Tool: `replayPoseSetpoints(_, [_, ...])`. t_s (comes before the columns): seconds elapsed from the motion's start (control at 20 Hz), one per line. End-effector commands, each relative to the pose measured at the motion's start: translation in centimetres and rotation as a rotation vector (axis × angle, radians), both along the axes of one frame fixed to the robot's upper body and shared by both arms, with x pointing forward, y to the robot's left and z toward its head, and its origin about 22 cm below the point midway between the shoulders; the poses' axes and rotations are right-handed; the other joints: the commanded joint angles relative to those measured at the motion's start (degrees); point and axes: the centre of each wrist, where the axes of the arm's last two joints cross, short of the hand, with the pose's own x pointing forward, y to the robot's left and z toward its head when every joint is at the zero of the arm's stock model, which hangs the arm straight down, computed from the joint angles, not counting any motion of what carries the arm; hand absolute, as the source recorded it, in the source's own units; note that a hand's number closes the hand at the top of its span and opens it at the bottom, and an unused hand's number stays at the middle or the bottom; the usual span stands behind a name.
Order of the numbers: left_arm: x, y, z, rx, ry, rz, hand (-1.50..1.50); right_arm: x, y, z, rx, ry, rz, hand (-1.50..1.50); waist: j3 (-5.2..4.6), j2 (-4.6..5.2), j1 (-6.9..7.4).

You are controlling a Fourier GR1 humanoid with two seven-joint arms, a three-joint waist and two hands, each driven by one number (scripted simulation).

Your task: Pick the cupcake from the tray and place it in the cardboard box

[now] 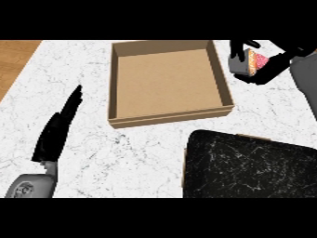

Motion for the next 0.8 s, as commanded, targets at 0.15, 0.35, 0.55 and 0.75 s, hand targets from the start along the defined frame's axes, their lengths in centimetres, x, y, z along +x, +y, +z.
replayPoseSetpoints(0.15, [-0.8,0.2,-0.7,0.013,0.014,0.013,0.00,2.5,2.7,2.6,0.086,0.083,0.229,1.50,-0.16,-0.94,-1.74])
replayPoseSetpoints(0.35, [0.1,0.4,-0.3,0.007,0.022,0.023,0.00,3.4,7.5,2.9,0.041,0.084,0.230,1.50,-0.22,-0.71,-2.00])
replayPoseSetpoints(0.55, [-0.4,1.6,-1.1,-0.003,0.007,0.068,0.00,3.6,11.8,1.8,-0.020,0.099,0.254,1.50,-0.28,-1.23,-3.64])
replayPoseSetpoints(0.75, [-1.3,1.4,-0.4,0.005,0.028,0.066,0.00,3.4,15.6,1.4,-0.081,0.122,0.284,1.50,-0.25,-1.59,-3.58])
